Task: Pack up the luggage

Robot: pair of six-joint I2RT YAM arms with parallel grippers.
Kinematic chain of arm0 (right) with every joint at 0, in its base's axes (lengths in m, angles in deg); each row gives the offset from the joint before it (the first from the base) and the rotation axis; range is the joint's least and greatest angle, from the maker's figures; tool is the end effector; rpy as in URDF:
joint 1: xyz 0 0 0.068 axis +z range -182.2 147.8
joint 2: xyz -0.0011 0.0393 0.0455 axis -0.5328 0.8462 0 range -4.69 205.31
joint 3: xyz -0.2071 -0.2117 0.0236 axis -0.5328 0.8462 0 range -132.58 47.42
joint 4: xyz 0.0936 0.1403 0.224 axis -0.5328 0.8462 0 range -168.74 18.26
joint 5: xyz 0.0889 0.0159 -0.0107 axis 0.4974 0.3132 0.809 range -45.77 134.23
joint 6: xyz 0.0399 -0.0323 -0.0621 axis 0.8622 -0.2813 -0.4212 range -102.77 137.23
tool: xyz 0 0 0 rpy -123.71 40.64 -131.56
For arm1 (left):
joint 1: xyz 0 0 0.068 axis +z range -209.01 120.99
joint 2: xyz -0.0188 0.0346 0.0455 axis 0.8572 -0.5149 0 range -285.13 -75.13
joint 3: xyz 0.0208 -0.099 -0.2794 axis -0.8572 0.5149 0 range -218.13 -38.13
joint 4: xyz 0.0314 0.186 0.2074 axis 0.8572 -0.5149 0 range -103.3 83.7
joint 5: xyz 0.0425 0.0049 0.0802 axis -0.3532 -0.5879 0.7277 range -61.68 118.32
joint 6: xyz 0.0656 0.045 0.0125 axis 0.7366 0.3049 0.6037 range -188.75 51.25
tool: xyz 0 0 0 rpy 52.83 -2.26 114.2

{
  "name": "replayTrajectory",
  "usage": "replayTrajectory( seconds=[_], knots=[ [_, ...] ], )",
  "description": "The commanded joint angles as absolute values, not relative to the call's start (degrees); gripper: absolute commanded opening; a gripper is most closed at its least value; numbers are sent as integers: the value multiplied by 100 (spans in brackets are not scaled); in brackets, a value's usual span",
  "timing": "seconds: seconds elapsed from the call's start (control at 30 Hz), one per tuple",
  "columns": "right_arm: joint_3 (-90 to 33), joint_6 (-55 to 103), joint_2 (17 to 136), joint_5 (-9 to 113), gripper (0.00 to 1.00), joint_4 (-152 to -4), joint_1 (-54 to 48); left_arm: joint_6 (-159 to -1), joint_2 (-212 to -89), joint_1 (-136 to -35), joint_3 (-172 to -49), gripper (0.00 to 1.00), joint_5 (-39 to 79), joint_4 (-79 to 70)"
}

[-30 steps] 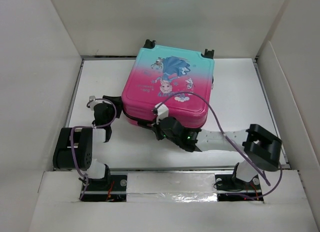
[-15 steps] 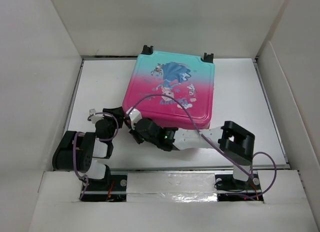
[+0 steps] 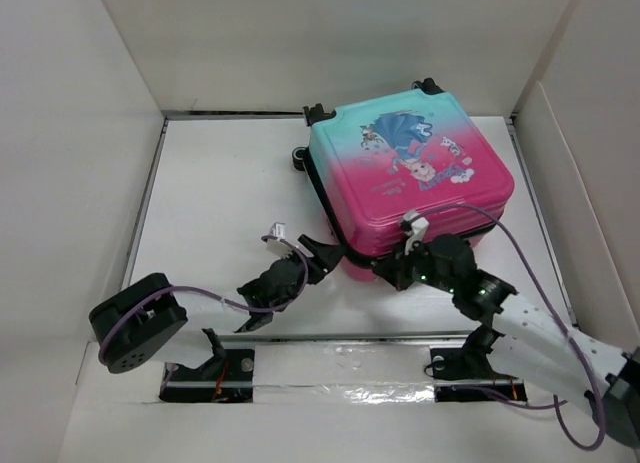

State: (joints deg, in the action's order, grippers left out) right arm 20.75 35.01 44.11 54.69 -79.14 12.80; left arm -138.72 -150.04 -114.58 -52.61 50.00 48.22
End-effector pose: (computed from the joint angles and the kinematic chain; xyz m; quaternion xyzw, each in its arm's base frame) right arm 0.1539 0.1717 0.2340 -0.2436 0.7891 0.3555 0.4378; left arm 0.1714 -0.2045 0.1773 -0.2164 0.7079 -0.5210 0.4251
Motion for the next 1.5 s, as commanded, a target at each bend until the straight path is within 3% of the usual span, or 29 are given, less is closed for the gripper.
replayTrajectory(
  seconds=[0.0, 0.13, 0.23, 0.27, 0.47, 0.67, 0.9, 1.33, 1.47],
  knots=[
    [1781, 3402, 3425, 5644, 0, -7832, 614, -13669, -15010, -11641, -5571, 62, 5021, 4907],
    [1955, 3559, 2374, 5346, 0, -7065, 59, -12986, -13872, -11158, -5658, 64, 5336, 3854],
    [2395, 3779, 1923, 5363, 0, -7231, -108, -12703, -13306, -10324, -6008, 80, 5295, 3308],
    [2465, 3832, 1739, 5381, 0, -7249, -187, -12580, -13313, -10026, -6202, 87, 4867, 3185],
    [2510, 3771, 1632, 5741, 0, -6758, -311, -12211, -14919, -8486, -8437, 99, 3460, 2579],
    [2711, 3823, 1509, 5820, 0, -6766, -311, -11912, -17407, -7818, -11355, 99, 1754, 1455],
    [2774, 3797, 1579, 5926, 0, -6889, -258, -11762, -19086, -7641, -13610, 99, 1075, 225],
    [2809, 3797, 1632, 5978, 0, -6907, -205, -12499, -20282, -7641, -14799, 99, 759, 661],
    [2791, 3815, 1641, 5970, 0, -6889, -205, -12833, -20511, -7589, -14852, 94, 627, 1047]
  ],
)
